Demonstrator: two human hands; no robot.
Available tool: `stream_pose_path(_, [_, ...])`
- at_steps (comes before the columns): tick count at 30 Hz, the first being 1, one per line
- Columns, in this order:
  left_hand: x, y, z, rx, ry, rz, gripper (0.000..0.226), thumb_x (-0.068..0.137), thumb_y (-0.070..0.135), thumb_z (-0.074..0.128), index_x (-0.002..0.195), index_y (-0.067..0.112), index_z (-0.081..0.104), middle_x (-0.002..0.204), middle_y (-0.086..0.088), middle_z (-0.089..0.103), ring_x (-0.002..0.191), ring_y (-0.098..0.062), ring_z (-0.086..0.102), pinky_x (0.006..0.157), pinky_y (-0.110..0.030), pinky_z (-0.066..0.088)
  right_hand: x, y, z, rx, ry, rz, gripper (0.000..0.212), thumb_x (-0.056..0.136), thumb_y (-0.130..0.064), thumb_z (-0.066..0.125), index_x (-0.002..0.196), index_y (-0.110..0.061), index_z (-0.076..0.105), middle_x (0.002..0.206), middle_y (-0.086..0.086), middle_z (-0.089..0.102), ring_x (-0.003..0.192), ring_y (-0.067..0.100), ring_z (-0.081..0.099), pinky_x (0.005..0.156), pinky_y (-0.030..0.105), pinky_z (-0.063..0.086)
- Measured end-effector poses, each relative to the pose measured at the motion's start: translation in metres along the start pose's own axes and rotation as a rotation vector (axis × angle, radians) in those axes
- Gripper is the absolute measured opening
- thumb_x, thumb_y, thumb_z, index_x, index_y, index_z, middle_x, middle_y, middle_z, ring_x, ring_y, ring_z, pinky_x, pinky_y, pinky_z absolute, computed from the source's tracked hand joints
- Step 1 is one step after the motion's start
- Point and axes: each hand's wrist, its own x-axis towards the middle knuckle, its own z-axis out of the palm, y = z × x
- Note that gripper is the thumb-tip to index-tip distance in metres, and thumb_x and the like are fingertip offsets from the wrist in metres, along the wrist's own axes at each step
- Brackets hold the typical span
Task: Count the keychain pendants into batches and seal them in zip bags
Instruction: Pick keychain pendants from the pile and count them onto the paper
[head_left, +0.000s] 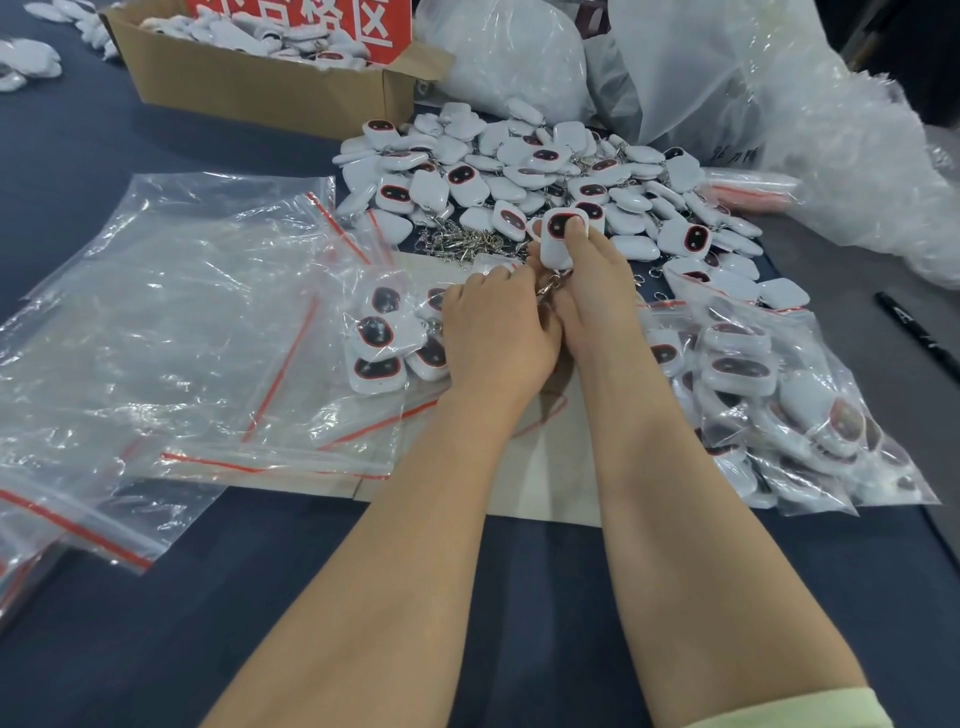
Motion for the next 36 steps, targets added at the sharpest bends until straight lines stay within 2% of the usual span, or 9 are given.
stream_pose_path(4, [0.000, 0.000, -0.001, 0.000, -0.006, 0.001, 0.027, 0.089, 0.034, 0.048, 0.107, 0.017, 0.058, 0.103, -0.004, 0.062, 0.102, -0.027, 0.053, 0.085, -0.036, 0.032, -0.001, 0.001, -0.002, -0.070, -0.085, -0.002, 0.022, 0.095, 0.009, 0.044, 0.091, -0.004, 0.061, 0.089, 0.009, 0.066, 0.079, 0.014, 0.062, 0.075, 0.023, 0.054])
stream_pose_path(8, [0.000, 0.001, -0.001, 0.015, -0.036, -0.005, 0.028, 0.089, 0.033, 0.049, 0.111, 0.017, 0.056, 0.110, -0.004, 0.060, 0.107, -0.028, 0.050, 0.088, -0.037, 0.031, 0.000, 0.000, -0.002, -0.139, -0.084, -0.061, 0.020, 0.095, 0.007, 0.046, 0.094, -0.005, 0.061, 0.092, 0.008, 0.067, 0.084, 0.014, 0.064, 0.079, 0.024, 0.054])
stream_pose_path(12, [-0.003, 0.003, -0.002, 0.057, 0.012, -0.041, 0.036, 0.086, 0.035, 0.054, 0.117, 0.018, 0.055, 0.123, -0.005, 0.053, 0.122, -0.029, 0.037, 0.101, -0.041, 0.021, 0.003, -0.001, -0.001, -0.377, 0.033, -0.125, 0.016, 0.094, 0.001, 0.051, 0.109, 0.001, 0.057, 0.105, 0.018, 0.067, 0.087, 0.020, 0.065, 0.087, 0.038, 0.056])
stream_pose_path(14, [-0.005, 0.003, -0.004, 0.087, 0.020, -0.085, 0.042, 0.083, 0.039, 0.058, 0.117, 0.014, 0.056, 0.127, -0.008, 0.051, 0.129, -0.030, 0.030, 0.109, -0.046, 0.013, 0.001, -0.004, 0.003, -0.313, 0.046, -0.121, 0.022, 0.095, -0.001, 0.052, 0.116, 0.005, 0.049, 0.108, 0.021, 0.064, 0.079, 0.017, 0.066, 0.076, 0.030, 0.058])
stream_pose_path(17, [-0.005, 0.003, -0.006, 0.098, -0.021, -0.133, 0.047, 0.081, 0.044, 0.062, 0.114, 0.011, 0.060, 0.130, -0.010, 0.051, 0.133, -0.031, 0.027, 0.112, -0.050, 0.005, -0.001, -0.011, 0.005, -0.317, 0.034, -0.107, 0.013, 0.093, -0.006, 0.058, 0.103, -0.003, 0.049, 0.088, 0.008, 0.060, 0.063, 0.010, 0.065, 0.067, 0.027, 0.050])
stream_pose_path(19, [-0.004, 0.003, -0.007, 0.092, -0.037, -0.137, 0.044, 0.081, 0.043, 0.062, 0.111, 0.010, 0.063, 0.128, -0.011, 0.053, 0.131, -0.032, 0.030, 0.113, -0.050, 0.006, -0.003, -0.016, 0.002, -0.430, 0.030, -0.103, 0.013, 0.091, -0.010, 0.062, 0.098, -0.007, 0.051, 0.081, 0.003, 0.055, 0.060, 0.012, 0.061, 0.065, 0.023, 0.054])
stream_pose_path(24, [-0.002, 0.003, -0.010, 0.044, -0.039, -0.173, 0.029, 0.086, 0.033, 0.056, 0.100, 0.009, 0.066, 0.120, -0.011, 0.057, 0.125, -0.031, 0.037, 0.113, -0.047, 0.011, -0.010, -0.028, 0.001, -0.651, 0.015, -0.085, 0.029, 0.089, -0.018, 0.065, 0.108, -0.010, 0.044, 0.074, 0.005, 0.058, 0.048, 0.008, 0.056, 0.046, 0.017, 0.046])
stream_pose_path(32, [0.008, 0.002, -0.016, -0.163, 0.026, -0.301, 0.025, 0.090, 0.028, 0.047, 0.096, 0.015, 0.067, 0.109, -0.003, 0.062, 0.114, -0.026, 0.049, 0.108, -0.041, 0.021, -0.016, -0.042, 0.005, -0.955, -0.128, -0.048, 0.015, 0.086, -0.012, 0.058, 0.101, -0.011, 0.062, 0.066, 0.002, 0.058, 0.036, 0.006, 0.053, 0.044, 0.017, 0.044])
stream_pose_path(36, [0.007, 0.002, -0.017, -0.252, 0.096, -0.324, 0.023, 0.090, 0.026, 0.047, 0.090, 0.015, 0.067, 0.104, -0.001, 0.064, 0.110, -0.024, 0.052, 0.102, -0.036, 0.022, -0.020, -0.051, 0.005, -1.005, -0.169, -0.044, 0.015, 0.085, -0.009, 0.058, 0.096, -0.014, 0.066, 0.066, 0.002, 0.055, 0.037, 0.008, 0.052, 0.051, 0.020, 0.047])
